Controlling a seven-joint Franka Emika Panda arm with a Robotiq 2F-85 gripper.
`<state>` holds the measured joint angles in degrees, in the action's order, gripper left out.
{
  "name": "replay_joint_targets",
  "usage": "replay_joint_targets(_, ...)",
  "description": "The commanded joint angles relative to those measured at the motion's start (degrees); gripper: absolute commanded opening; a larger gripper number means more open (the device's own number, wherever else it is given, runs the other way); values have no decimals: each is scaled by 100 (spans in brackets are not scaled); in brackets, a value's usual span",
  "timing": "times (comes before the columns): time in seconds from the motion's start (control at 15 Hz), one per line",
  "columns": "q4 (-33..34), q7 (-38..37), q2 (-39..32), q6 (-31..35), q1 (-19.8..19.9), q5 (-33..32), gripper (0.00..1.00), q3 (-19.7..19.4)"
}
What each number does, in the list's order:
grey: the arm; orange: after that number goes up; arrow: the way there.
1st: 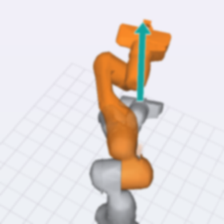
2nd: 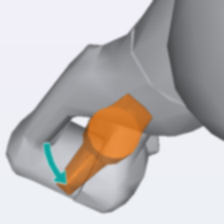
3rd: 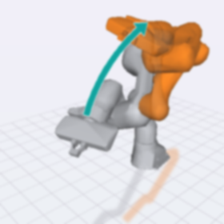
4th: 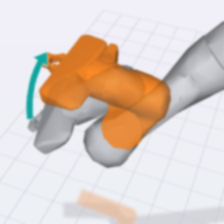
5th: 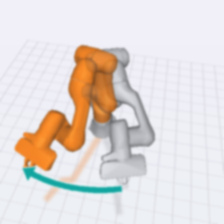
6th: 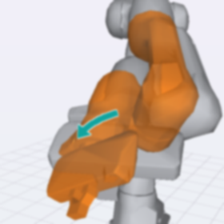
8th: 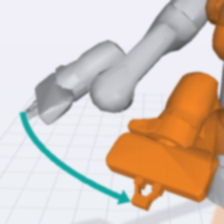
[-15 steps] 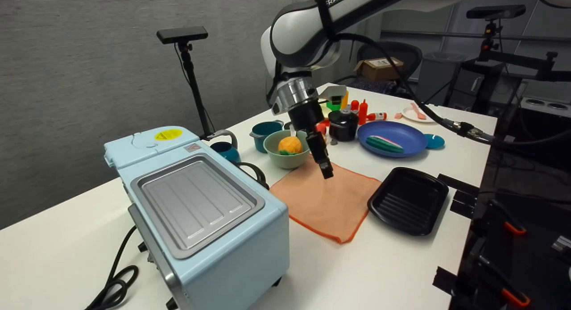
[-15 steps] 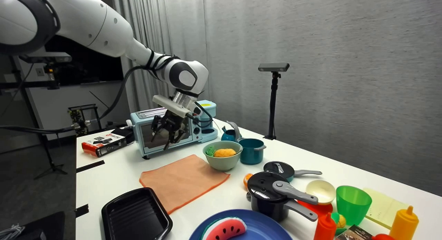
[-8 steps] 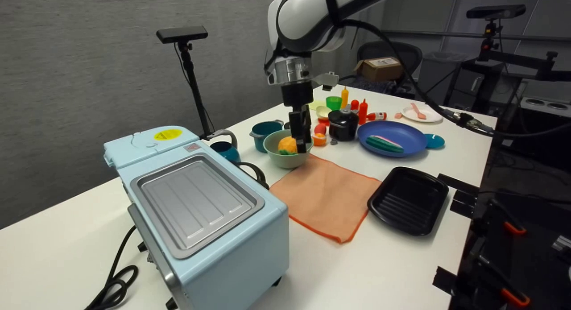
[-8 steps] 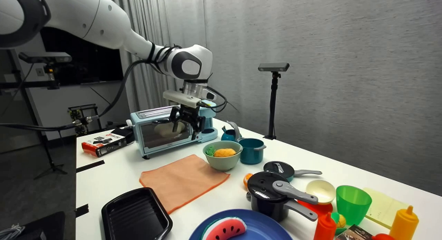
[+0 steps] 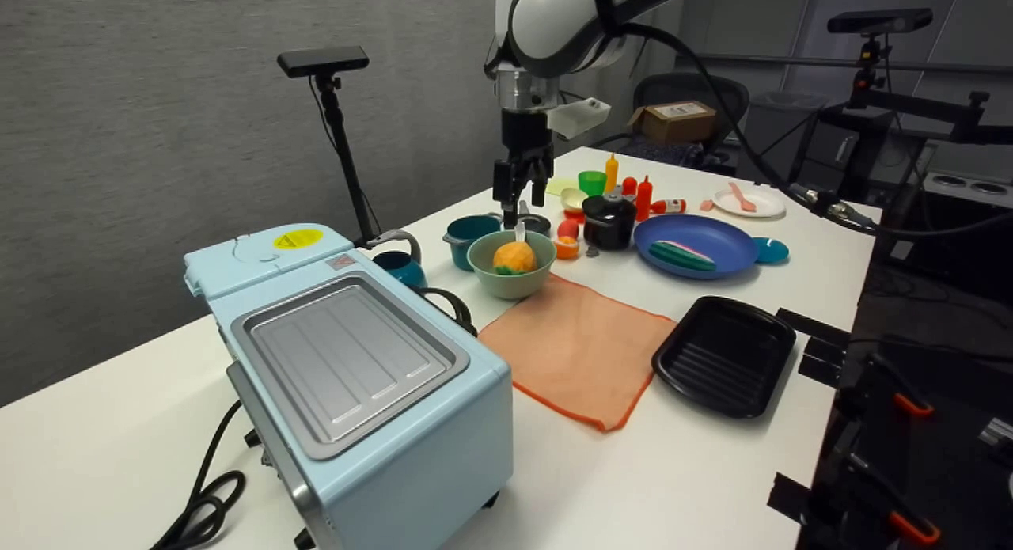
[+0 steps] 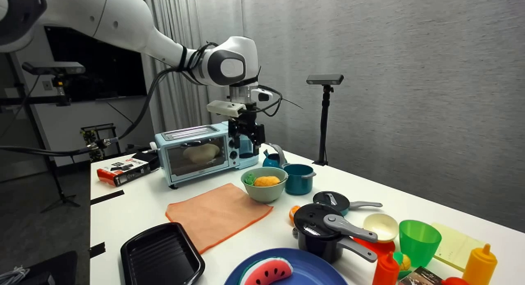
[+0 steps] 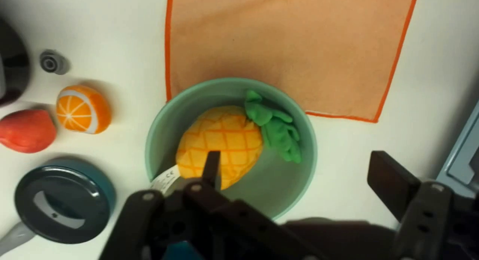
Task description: Unfold the towel on the table
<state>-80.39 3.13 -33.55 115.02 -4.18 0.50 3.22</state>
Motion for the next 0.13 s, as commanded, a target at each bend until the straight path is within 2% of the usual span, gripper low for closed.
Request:
replay_joint_targets(0.0, -5, -254, 24, 53, -10, -64, 100, -61)
replay_joint_targets(0.07, -38, -428, 82, 80, -16, -101, 100, -117)
